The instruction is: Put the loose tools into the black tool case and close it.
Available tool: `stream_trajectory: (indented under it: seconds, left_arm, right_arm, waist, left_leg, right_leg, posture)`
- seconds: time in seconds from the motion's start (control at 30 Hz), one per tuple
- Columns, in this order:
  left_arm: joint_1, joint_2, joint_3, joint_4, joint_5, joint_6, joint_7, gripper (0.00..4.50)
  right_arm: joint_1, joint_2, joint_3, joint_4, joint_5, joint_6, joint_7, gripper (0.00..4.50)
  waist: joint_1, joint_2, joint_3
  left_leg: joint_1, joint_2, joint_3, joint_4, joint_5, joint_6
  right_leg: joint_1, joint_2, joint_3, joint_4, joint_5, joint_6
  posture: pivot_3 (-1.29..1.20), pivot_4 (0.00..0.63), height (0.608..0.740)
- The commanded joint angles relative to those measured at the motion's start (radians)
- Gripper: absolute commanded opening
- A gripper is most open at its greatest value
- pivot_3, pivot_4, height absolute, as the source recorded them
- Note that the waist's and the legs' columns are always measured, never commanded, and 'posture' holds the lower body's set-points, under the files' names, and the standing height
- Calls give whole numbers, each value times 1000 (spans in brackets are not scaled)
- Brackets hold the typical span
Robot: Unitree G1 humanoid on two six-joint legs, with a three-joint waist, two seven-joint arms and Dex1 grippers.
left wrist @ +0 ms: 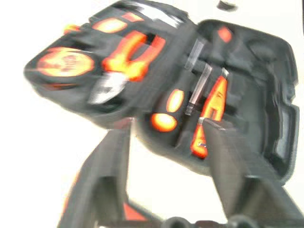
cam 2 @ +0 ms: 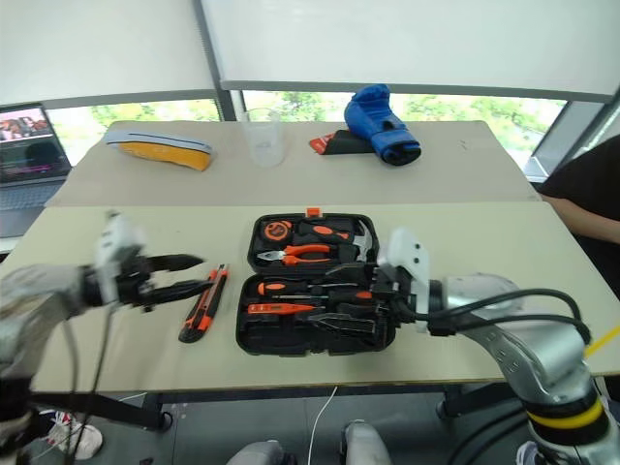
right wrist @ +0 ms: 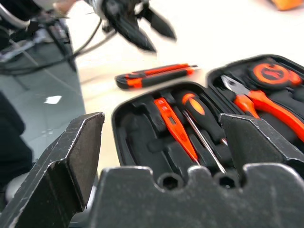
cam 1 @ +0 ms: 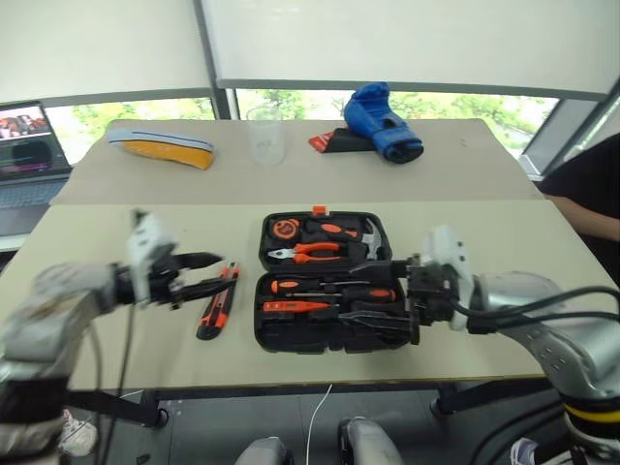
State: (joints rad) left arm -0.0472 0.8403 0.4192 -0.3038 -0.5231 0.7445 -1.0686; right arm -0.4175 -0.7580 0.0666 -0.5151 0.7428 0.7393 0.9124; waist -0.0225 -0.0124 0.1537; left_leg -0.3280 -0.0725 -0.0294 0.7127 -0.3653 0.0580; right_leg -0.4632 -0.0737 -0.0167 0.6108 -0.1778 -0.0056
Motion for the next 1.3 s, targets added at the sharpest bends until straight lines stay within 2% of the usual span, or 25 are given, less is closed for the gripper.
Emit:
stream_trajectory:
  seconds: [0.03,0.13,0.23,0.3,0.4,0.6,0.73,0.9,1.0,1.1,1.2,1.3]
  left_arm:
    - [237,-34,247,-121,-21,79,72,4412]
    - [392,-70,305,-186,-12,90,110,4412]
    - [423,-72,294,-263,-44,122,154,4412]
    - [347,-70,272,-310,-114,224,230,4412]
    - [226,-49,193,-338,-136,333,331,4412]
    - [-121,-25,-117,-252,-98,594,530,4412]
    - [-266,-80,-255,-155,-63,639,591,4412]
    - [-343,-91,-406,-41,2,645,628,4412]
    - [-355,-98,-440,4,28,608,627,3760]
    - [-352,-93,-446,31,40,568,608,2663]
    - [-360,-65,-431,68,55,444,543,1651]
    - [-384,-35,-415,112,69,267,436,1651]
  right_arm:
    - [-61,23,48,61,-54,-83,86,4500]
    - [-82,36,77,99,-81,-112,136,4500]
    - [-89,46,90,117,-101,-126,157,4500]
    - [-92,52,89,120,-105,-122,162,4500]
    - [-88,55,81,109,-99,-107,160,4500]
    - [-33,36,56,43,-97,-92,124,4500]
    - [1,30,41,-3,-95,-88,91,4500]
    - [35,22,33,-44,-97,-82,57,4500]
    - [50,15,23,-62,-94,-79,40,4500]
    - [63,6,10,-72,-91,-76,26,4500]
    - [81,-5,-13,-86,-72,-62,14,4500]
    - [99,-17,-37,-102,-49,-44,9,4500]
  waist:
    - [5,-1,1]
    - [20,-1,2]
    - [44,-1,3]
    - [55,-2,3]
    - [61,-2,4]
    - [39,-3,4]
    - [24,-3,4]
    - [17,-3,4]
    - [22,-2,4]
    - [26,-2,4]
    - [29,-2,4]
    - [33,-3,4]
  left_leg:
    - [0,0,0,-1,0,0]
    - [-1,0,-1,-1,-1,-1]
    - [-2,0,-2,1,-1,-1]
    - [-2,0,-4,2,-1,-1]
    - [-2,-1,-5,4,0,-2]
    - [1,-1,-6,3,3,-7]
    - [1,-1,-6,3,3,-8]
    - [1,-1,-6,2,3,-8]
    - [2,-1,-6,2,3,-8]
    - [5,-1,-6,2,4,-9]
    - [6,-1,-6,2,4,-10]
    - [5,-1,-6,2,5,-11]
  right_leg:
    - [0,0,-1,0,0,0]
    - [0,-2,-9,-2,0,0]
    - [4,-4,-13,-5,0,0]
    - [6,-4,-13,-5,0,0]
    - [7,-4,-11,-3,2,-2]
    - [6,-2,-8,2,4,-5]
    - [5,-2,-7,2,4,-5]
    - [3,-1,-8,1,4,-5]
    - [4,-2,-9,1,4,-5]
    - [7,-2,-7,1,4,-5]
    - [7,-2,-5,2,4,-5]
    - [6,-2,-5,2,4,-6]
  posture:
    - [0,150,731]
    - [0,150,731]
    - [0,150,731]
    - [0,150,731]
    - [0,150,731]
    - [0,150,731]
    - [0,150,731]
    - [0,150,731]
    - [0,150,731]
    - [0,150,731]
    - [0,150,731]
    - [0,150,731]
